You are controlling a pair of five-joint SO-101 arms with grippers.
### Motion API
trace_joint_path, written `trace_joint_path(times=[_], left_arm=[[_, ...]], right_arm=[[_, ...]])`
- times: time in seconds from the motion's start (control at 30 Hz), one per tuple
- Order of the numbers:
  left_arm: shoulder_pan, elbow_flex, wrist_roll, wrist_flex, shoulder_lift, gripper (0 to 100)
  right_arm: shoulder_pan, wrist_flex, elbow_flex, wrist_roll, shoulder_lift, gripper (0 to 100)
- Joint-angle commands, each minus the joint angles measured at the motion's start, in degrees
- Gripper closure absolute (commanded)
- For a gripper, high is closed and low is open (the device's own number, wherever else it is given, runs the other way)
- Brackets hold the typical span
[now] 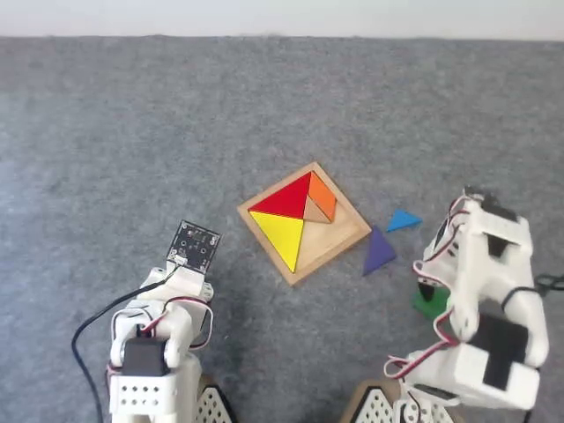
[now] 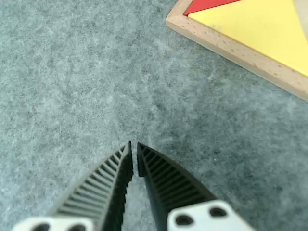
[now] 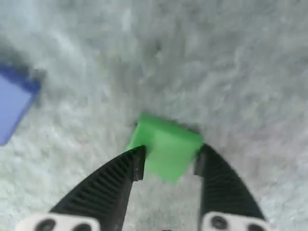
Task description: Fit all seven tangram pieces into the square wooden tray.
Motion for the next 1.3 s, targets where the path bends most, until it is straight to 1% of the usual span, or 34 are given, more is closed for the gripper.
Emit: trace_joint_path(times=[0.0,0.13,0.23,0.37,0.43,0.5,0.63,0.7,0.77,0.87,1.0,1.07,1.2,1.27], left_arm=[[-0.26,-0.40,-0.62,0.18,-1.32,98],[-0.26,-0.40,-0.62,0.18,-1.32,98],[-0.26,-0.40,-0.62,0.18,-1.32,98],[-0.26,-0.40,-0.62,0.18,-1.32,98],[-0.26,-0.40,-0.62,0.18,-1.32,98],[-0.26,-0.40,-0.62,0.18,-1.32,98],[-0.26,-0.40,-0.62,0.18,-1.32,98],[-0.26,-0.40,-0.62,0.18,-1.32,98],[-0.26,-0.40,-0.62,0.18,-1.32,98],[-0.26,-0.40,-0.62,0.18,-1.32,98],[-0.26,-0.40,-0.62,0.18,-1.32,98],[-0.26,-0.40,-0.62,0.18,-1.32,98],[-0.26,-0.40,-0.62,0.18,-1.32,98],[-0.26,-0.40,-0.62,0.18,-1.32,98]], right_arm=[[-1.01,-2.68,-3.52,0.97,6.20,96.8],[-2.51,-2.15,-6.42,4.22,6.64,99.1],[-4.88,-2.42,-9.32,4.40,6.11,99.1],[-11.12,-2.15,-14.07,7.21,5.32,99.1],[-14.55,-2.15,-16.97,7.47,5.67,99.0],[-17.36,-2.15,-19.34,10.55,5.93,99.0],[-20.62,-0.84,-20.04,20.04,5.32,98.9],[-22.11,2.07,-19.96,18.46,5.23,99.1],[-23.60,4.00,-18.02,14.33,4.18,99.1],[-25.36,-0.22,-9.41,11.08,-1.01,99.1],[-24.40,-7.43,2.11,6.95,-14.02,97.9],[-23.60,-6.02,4.57,5.71,-20.09,92.4],[-23.60,2.24,5.45,5.54,-28.26,77.9],[-23.16,3.30,5.54,5.54,-28.00,75.5]])
